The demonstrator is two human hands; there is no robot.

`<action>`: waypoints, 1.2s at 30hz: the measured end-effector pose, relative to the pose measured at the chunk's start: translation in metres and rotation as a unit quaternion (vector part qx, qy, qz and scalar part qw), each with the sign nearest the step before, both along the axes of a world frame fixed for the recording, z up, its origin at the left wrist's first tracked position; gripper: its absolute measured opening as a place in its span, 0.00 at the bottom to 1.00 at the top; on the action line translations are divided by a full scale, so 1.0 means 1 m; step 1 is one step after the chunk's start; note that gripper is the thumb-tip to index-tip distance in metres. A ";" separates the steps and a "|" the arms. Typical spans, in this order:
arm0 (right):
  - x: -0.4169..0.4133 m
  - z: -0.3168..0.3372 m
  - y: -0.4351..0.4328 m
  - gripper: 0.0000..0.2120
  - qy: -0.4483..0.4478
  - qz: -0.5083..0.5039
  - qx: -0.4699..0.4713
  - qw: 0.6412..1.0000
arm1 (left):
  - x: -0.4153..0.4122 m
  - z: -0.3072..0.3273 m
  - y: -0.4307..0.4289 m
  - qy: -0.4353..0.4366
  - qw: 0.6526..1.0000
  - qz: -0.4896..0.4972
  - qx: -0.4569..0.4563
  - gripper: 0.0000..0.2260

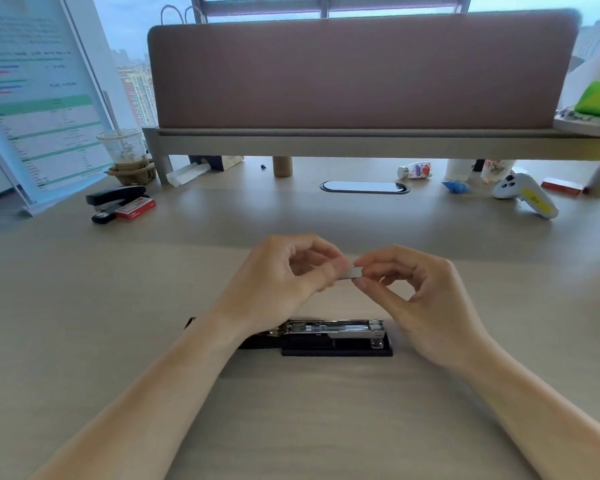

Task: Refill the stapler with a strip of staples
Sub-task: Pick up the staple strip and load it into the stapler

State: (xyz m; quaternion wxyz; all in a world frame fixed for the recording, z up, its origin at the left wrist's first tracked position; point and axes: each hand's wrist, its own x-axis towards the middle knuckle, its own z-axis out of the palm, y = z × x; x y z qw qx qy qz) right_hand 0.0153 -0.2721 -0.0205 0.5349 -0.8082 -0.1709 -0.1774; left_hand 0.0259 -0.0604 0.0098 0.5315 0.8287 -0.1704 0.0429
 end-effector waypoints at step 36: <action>-0.012 0.009 -0.014 0.11 0.079 0.123 -0.173 0.974 | -0.017 0.012 0.002 -0.072 0.977 -0.126 0.156 0.03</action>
